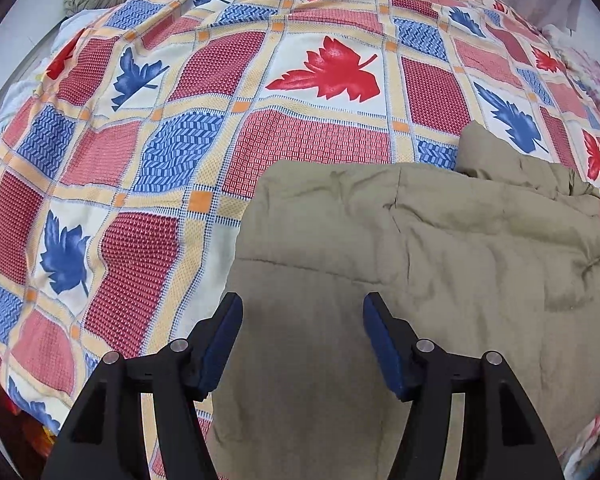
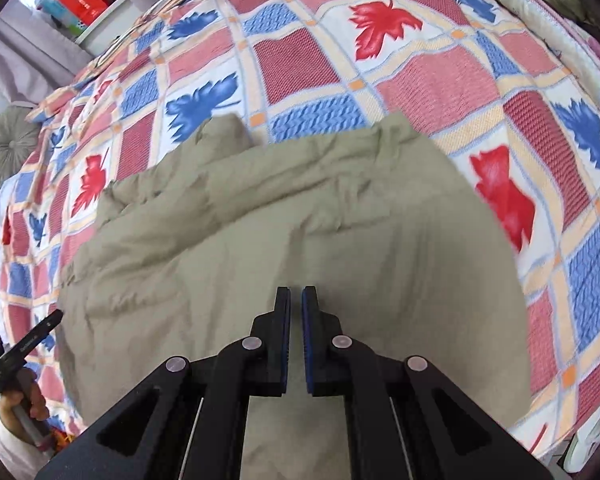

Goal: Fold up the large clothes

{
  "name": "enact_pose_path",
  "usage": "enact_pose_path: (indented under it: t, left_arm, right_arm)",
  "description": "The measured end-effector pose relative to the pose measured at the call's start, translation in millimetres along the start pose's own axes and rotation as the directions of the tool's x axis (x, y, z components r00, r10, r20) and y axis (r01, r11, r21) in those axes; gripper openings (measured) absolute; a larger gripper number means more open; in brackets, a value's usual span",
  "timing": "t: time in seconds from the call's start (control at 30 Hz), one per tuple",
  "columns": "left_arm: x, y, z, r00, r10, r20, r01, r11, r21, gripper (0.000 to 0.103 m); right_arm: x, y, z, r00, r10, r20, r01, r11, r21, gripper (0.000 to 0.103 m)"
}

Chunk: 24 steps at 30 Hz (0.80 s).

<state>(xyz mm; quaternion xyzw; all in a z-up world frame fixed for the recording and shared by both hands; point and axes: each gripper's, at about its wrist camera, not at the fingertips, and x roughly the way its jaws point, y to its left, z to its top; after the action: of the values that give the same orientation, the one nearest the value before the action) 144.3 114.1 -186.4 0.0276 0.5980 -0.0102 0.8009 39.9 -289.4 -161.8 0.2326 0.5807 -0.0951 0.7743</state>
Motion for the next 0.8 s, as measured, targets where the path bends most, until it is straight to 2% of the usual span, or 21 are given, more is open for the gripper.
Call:
enact_pose_path:
  t: [0.2,0.23,0.27,0.33,0.53,0.8]
  left_arm:
    - [-6,2,-21,0.999,-0.025,-0.032,0.025,1.000,0.003,0.066]
    - [-7,3,-24,0.999,-0.026,-0.037,0.026,1.000,-0.001,0.087]
    - [-8,4,-27,0.999,-0.027,-0.038,0.027,1.000,-0.008,0.103]
    - [-12,6,-34,0.999,-0.027,-0.025,0.027,1.000,-0.013,0.103]
    - [-15,6,-49,0.999,-0.023,-0.048,0.025,0.999,0.036,0.103]
    - [-16,12,-58,0.996,-0.061,-0.064,0.062,0.998,0.028,0.103]
  right_arm:
    - [1,19,-28,0.998,0.029,-0.048,-0.029,1.000,-0.009,0.007]
    - [1,20,-30,0.998,0.033,-0.052,-0.034,0.999,-0.009,0.007]
    - [1,23,-34,0.997,0.041,-0.059,-0.042,0.999,-0.006,0.007]
    - [1,28,-39,0.996,0.049,-0.069,-0.050,0.999,-0.007,0.007]
    - [4,41,-54,0.994,0.062,-0.095,-0.064,0.998,-0.017,0.007]
    - [5,62,-76,0.981,0.108,-0.160,-0.114,0.993,-0.029,0.007]
